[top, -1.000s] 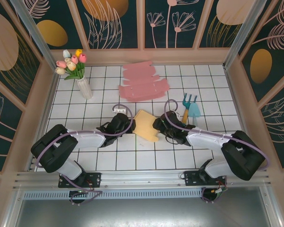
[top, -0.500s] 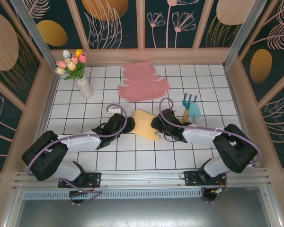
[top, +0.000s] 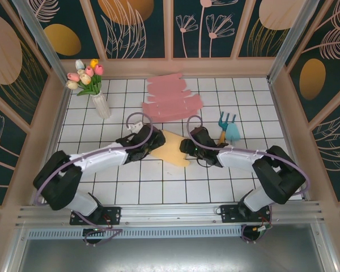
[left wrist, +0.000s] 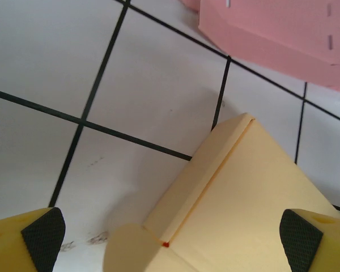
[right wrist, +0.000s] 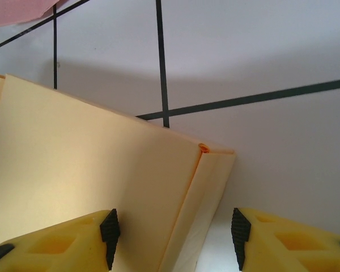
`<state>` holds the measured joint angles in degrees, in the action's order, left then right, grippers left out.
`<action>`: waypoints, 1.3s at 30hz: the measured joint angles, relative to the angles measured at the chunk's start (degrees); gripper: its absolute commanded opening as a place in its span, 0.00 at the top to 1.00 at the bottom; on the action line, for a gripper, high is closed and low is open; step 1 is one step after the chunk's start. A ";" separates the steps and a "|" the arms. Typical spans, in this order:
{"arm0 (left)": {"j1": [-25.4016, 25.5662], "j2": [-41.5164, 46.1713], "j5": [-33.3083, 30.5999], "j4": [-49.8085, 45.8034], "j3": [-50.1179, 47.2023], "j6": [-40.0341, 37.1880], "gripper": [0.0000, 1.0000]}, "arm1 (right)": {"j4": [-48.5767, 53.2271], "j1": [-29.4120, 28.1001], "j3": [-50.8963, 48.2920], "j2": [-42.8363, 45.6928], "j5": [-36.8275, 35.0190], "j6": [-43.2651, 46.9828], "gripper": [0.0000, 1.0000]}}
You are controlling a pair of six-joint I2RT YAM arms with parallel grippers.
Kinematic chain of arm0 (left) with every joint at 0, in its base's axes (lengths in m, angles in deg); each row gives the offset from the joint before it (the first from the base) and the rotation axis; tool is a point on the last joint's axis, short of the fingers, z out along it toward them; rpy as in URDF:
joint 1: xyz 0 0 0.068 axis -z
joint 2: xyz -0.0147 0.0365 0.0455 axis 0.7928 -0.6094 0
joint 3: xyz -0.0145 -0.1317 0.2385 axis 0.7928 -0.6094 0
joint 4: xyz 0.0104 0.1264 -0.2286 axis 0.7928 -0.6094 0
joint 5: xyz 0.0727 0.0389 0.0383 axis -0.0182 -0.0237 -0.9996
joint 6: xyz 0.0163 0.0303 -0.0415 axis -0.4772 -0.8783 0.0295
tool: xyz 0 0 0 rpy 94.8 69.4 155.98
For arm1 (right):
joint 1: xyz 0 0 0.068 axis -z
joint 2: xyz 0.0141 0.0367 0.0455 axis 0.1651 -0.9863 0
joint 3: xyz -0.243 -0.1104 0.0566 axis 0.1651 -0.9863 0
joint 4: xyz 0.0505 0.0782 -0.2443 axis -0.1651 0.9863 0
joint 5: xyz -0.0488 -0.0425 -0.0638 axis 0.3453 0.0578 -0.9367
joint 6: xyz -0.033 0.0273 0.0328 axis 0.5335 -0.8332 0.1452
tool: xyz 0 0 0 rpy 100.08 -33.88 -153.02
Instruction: Fold the paper box
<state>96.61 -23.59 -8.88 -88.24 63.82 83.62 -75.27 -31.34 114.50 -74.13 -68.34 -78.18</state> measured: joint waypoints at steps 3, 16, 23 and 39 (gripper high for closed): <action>0.02 -4.50 2.25 -1.49 3.02 0.83 0.01 | 0.02 0.04 0.83 -0.79 0.96 1.95 0.45; 0.04 -9.07 3.74 -6.62 6.29 2.97 0.01 | 0.66 0.15 3.15 -2.80 3.26 5.95 0.44; 0.04 -8.72 5.40 -4.92 4.79 3.93 0.07 | 0.79 0.15 3.72 -3.43 3.50 6.62 0.45; 0.04 -8.17 4.98 -2.43 3.21 4.92 0.15 | 3.89 0.15 7.63 -5.92 2.27 9.90 0.47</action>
<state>96.66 -31.76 -3.90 -90.66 67.03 88.54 -71.38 -31.18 122.12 -80.06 -66.07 -68.28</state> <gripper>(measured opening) 0.854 0.542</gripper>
